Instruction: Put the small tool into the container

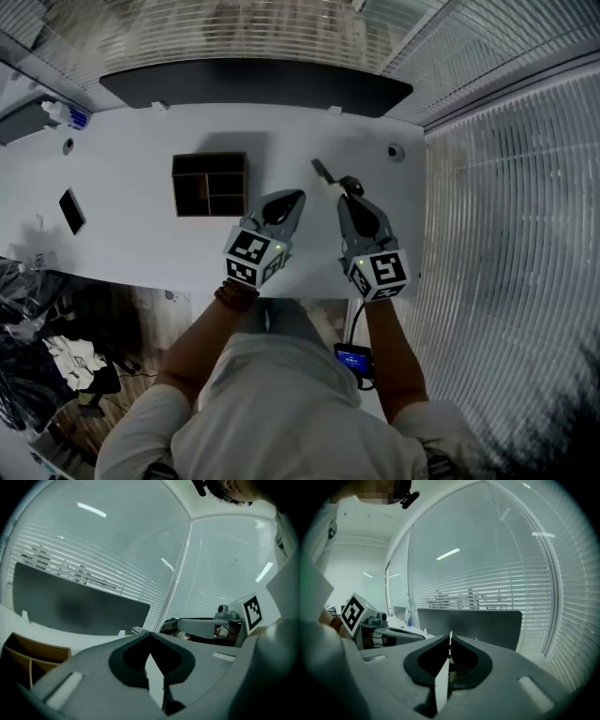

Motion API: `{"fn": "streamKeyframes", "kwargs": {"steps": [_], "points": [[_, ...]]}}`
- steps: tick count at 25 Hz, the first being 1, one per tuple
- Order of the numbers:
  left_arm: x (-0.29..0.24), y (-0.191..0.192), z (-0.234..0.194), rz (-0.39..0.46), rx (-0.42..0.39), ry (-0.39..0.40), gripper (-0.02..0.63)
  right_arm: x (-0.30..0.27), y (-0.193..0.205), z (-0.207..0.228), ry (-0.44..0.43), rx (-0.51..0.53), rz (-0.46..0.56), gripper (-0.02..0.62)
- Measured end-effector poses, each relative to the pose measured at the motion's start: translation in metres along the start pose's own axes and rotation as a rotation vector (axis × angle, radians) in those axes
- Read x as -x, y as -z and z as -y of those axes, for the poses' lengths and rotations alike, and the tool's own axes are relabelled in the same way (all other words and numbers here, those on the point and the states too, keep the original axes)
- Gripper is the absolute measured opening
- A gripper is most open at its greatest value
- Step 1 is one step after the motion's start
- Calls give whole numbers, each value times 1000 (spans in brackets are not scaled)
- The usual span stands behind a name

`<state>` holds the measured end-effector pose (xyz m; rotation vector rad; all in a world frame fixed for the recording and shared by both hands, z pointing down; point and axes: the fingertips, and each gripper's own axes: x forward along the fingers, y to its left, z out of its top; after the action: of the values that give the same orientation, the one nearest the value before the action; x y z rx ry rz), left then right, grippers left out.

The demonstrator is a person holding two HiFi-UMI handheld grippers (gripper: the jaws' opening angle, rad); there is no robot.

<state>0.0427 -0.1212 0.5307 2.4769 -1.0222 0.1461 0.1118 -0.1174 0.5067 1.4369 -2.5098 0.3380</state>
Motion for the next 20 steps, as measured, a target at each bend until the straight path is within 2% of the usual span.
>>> {"fn": "streamKeyframes", "kwargs": {"steps": [11, 20], "points": [[71, -24, -79, 98, 56, -180, 3, -64, -41, -90, -257, 204, 37, 15], [120, -23, -136, 138, 106, -304, 3, -119, -47, -163, -474, 400, 25, 17]]}}
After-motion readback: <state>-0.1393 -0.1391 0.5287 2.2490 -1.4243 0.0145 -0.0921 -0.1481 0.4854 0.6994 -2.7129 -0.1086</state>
